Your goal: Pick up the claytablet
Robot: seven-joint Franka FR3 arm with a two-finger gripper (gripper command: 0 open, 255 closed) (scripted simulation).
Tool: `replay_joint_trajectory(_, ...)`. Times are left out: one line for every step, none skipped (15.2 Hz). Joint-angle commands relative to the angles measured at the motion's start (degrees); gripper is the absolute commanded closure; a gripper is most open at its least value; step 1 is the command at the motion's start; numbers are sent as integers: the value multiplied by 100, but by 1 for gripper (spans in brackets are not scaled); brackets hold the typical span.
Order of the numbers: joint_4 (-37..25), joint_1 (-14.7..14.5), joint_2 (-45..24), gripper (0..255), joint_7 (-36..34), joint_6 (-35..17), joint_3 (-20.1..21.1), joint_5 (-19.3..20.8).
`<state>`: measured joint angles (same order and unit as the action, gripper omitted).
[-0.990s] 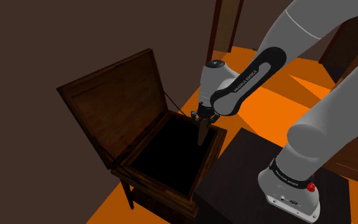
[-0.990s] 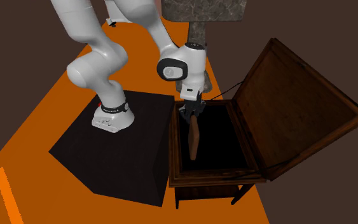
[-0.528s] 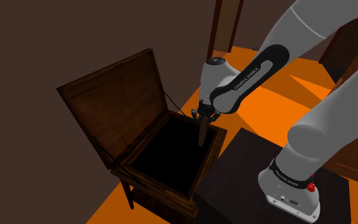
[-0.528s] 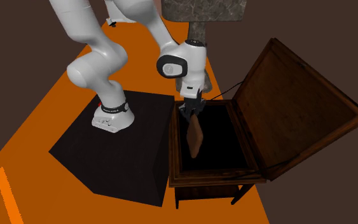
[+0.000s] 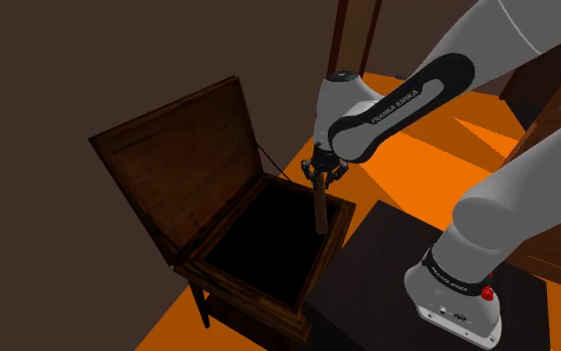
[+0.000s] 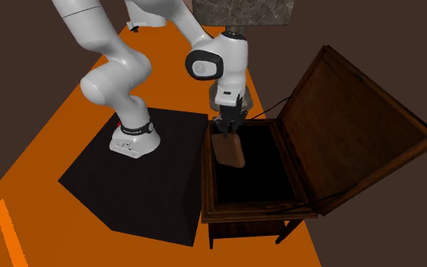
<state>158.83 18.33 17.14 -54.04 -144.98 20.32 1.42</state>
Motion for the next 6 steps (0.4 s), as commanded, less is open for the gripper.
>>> replay_joint_trajectory(-32, -49, 172, 255, 81, 197, -47, -82)
replay_joint_trajectory(-58, -69, 250, 255, 113, 299, -67, -115)
replay_joint_trajectory(-86, -88, 326, 255, 144, 400, -87, -144)
replay_joint_trajectory(-115, -106, 400, 255, 172, 502, -107, -170)
replay_joint_trajectory(-120, -109, 411, 255, 176, 517, -110, -173)
replay_joint_trajectory(-120, -109, 411, 255, 176, 517, -110, -174)
